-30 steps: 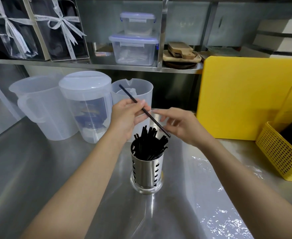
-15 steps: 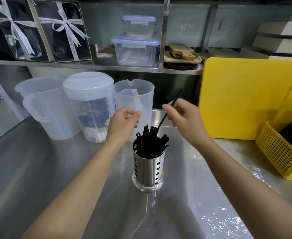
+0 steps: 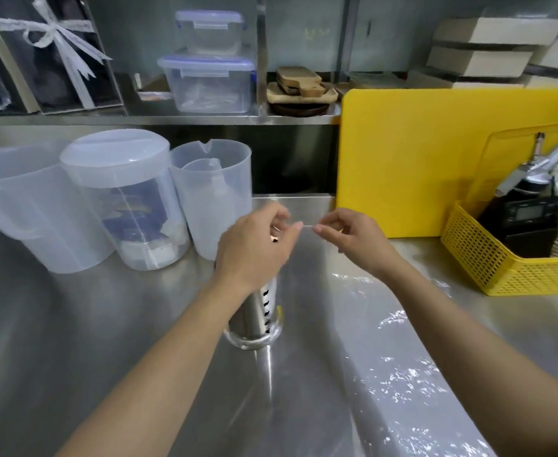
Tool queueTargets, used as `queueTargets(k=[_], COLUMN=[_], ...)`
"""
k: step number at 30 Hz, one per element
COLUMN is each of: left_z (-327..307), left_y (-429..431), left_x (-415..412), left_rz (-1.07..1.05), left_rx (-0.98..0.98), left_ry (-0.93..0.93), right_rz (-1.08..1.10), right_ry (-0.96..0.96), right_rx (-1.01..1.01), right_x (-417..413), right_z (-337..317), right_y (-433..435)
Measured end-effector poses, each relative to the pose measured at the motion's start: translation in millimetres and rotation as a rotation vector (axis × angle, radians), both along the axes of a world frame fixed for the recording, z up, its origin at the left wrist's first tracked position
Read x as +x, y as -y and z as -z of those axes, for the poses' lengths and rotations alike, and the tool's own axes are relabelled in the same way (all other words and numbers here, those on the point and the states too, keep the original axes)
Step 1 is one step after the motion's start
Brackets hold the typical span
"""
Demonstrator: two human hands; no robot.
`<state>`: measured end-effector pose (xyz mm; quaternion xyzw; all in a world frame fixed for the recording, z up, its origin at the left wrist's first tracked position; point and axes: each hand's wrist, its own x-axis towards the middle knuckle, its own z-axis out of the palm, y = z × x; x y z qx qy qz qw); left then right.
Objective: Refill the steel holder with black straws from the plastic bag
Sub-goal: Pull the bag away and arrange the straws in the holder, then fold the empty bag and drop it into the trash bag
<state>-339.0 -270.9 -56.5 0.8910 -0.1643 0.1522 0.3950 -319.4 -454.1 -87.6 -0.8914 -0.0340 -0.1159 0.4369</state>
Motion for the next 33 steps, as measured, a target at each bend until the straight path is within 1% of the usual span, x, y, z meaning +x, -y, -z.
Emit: queueTargets(k=[3,6,9,12,15,18,20,22,24,26,28,31,33], left_z=[17,50,96,134,155,167,173,180,184,182,180,180,179], left_y=[37,72,98,111,120,128,132,134,138,141,142,138,136], left_x=[-13,-21,-27,-36,-45,-52,-56,-59,-60,-61,-58,-50,-46], left_rz=[0.140,0.230,0.291,0.303,0.297,0.251,0.205,0.164,0.135,0.059,-0.050,-0.200,-0.239], left_rx=[0.128,0.244,0.334,0.436,0.511,0.524,0.513,0.539,0.563,0.517,0.380,0.109,0.015], left_ry=[-0.033,-0.145,-0.256,-0.334,-0.377,-0.416,-0.441,-0.490,-0.546,-0.604,-0.668,-0.761,-0.831], right_rz=[0.076,0.173,0.256,0.330,0.424,0.495,0.563,0.614,0.642,0.651,0.629,0.562,0.490], right_ry=[-0.048,-0.106,-0.209,-0.308,-0.400,-0.509,-0.560,-0.610,-0.665,-0.712,-0.712,-0.654,-0.661], right_rx=[-0.052,-0.139,-0.191,-0.217,-0.235,-0.291,-0.281,-0.222,-0.107,0.025,0.158,0.395,0.532], right_x=[-19,-41,-65,-88,-103,-113,-118,-119,-120,-122,-124,-127,-129], right_z=[14,33,55,82,110,133,142,148,153,158,159,155,149], right_y=[34,70,105,134,158,177,186,194,202,209,213,219,222])
